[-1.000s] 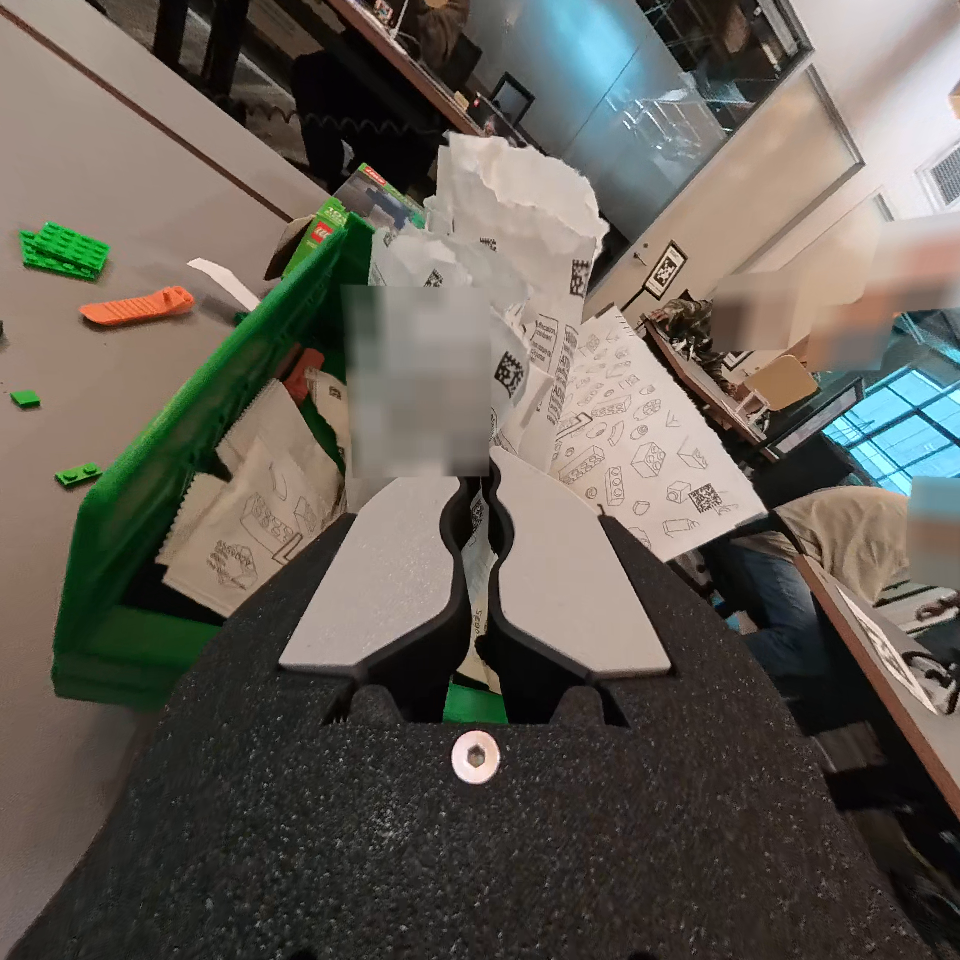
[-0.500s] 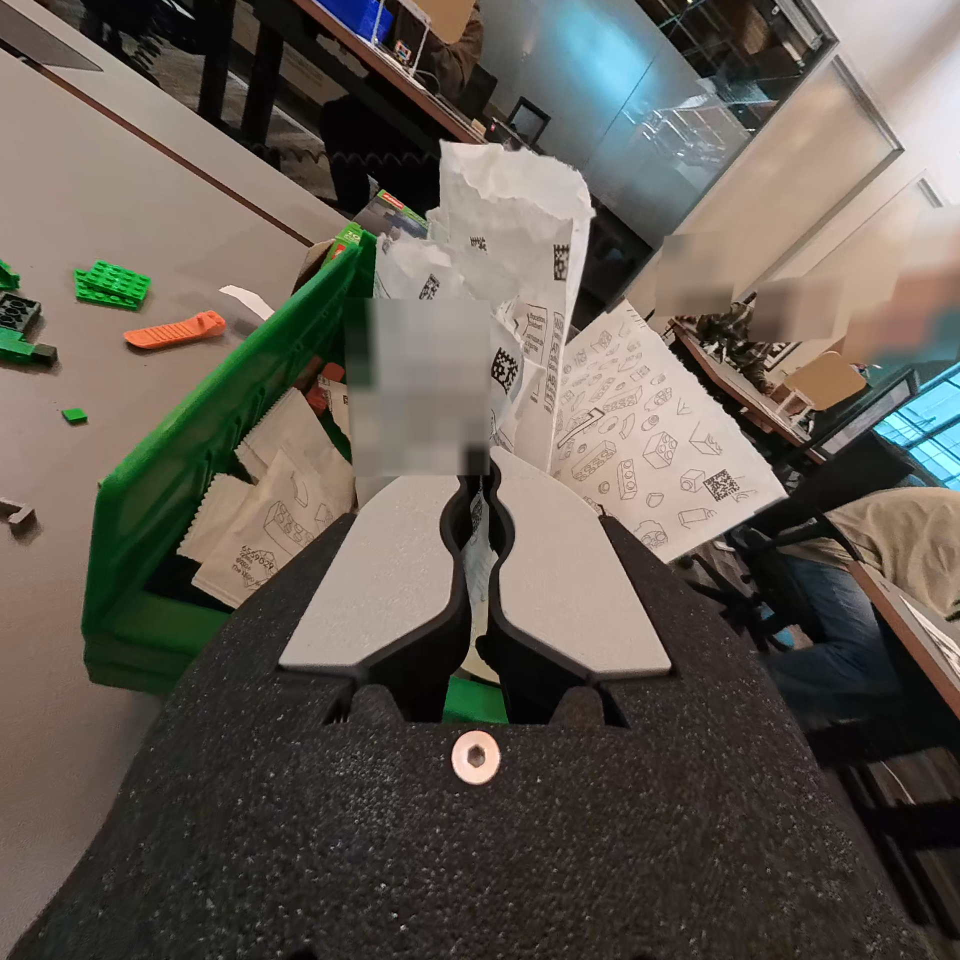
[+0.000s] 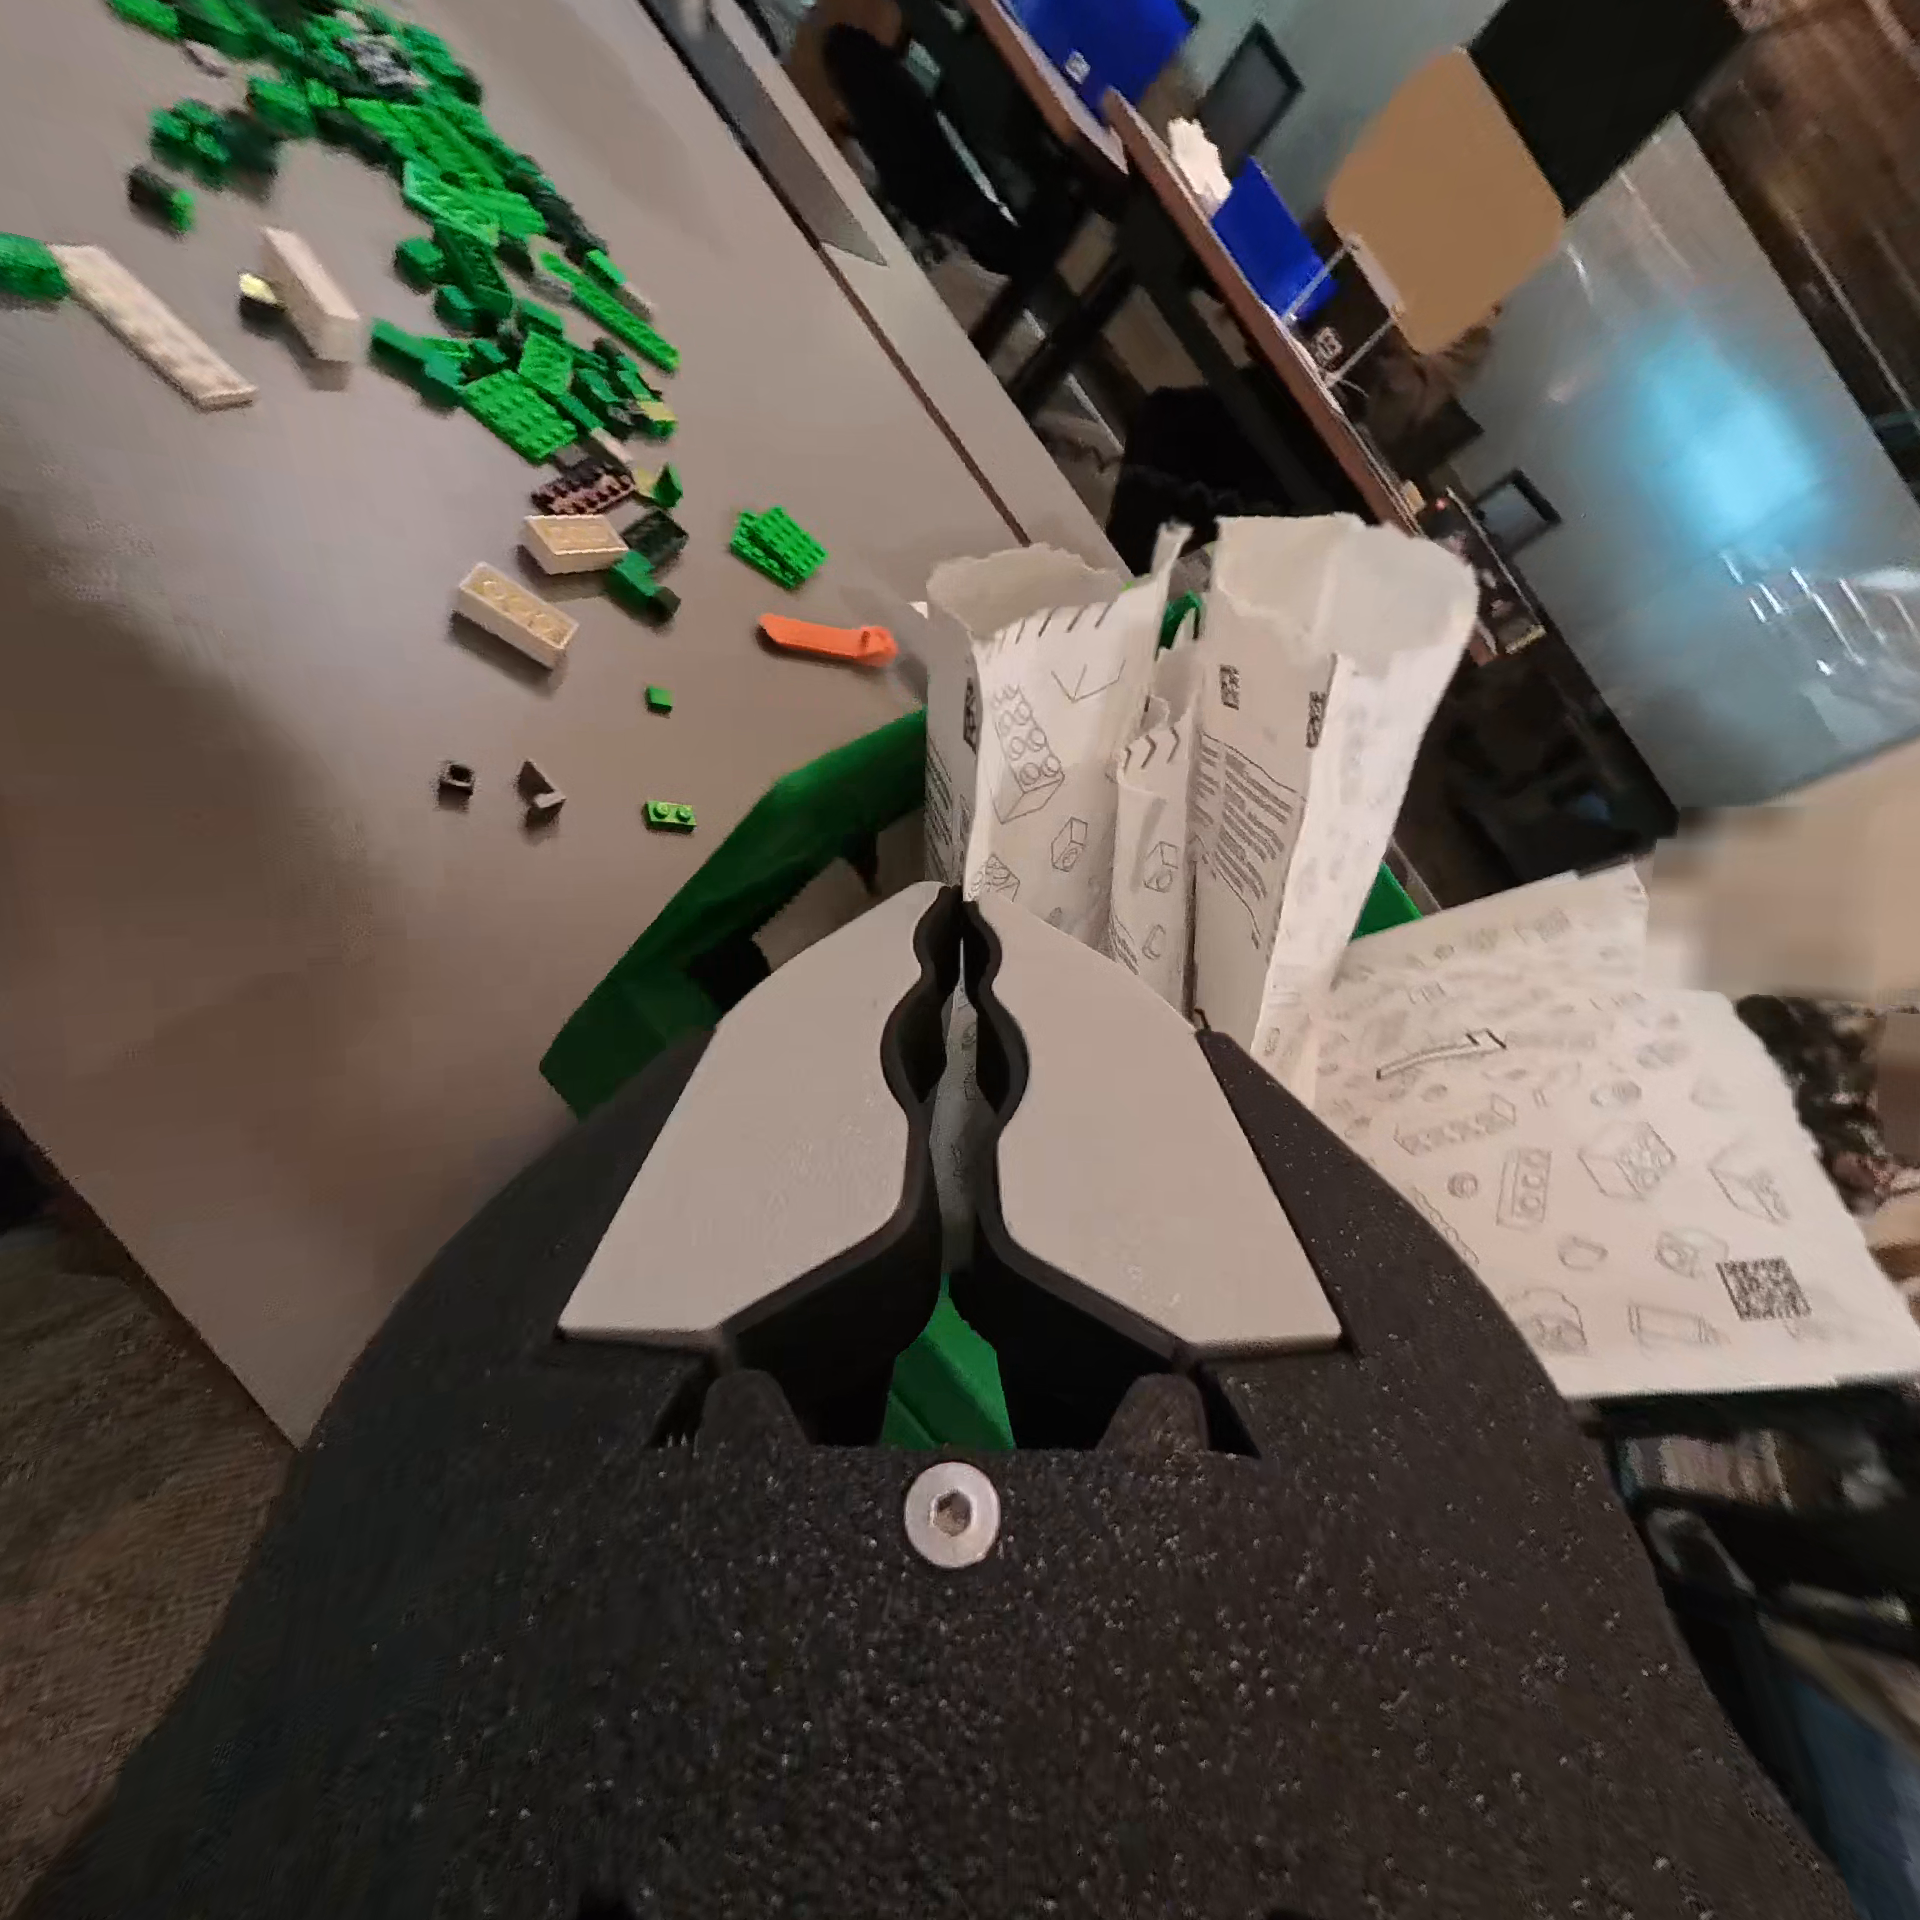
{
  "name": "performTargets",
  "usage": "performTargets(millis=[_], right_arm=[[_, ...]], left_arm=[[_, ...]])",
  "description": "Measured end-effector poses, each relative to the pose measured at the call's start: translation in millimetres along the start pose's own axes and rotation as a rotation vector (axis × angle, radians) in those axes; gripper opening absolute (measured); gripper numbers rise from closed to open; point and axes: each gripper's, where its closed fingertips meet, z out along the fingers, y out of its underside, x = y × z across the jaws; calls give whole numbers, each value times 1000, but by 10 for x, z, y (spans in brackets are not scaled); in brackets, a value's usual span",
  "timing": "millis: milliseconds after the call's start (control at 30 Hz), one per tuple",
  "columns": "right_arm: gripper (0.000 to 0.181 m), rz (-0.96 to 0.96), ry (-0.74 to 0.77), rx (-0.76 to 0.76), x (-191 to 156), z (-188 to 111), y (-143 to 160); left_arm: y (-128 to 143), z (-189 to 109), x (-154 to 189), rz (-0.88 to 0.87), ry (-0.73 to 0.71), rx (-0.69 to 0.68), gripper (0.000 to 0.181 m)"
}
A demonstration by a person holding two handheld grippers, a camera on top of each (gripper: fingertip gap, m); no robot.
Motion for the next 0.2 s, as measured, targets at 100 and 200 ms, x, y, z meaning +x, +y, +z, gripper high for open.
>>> performTargets(millis=[100, 200], right_arm=[[0, -25, -40, 16, -40, 6, -4], [0, -35, -63, 22, -31, 12, -6]], left_arm=[[-101, 383, 161, 76, 102, 0, 53], [-201, 650, 287, 149, 175, 23, 54]])
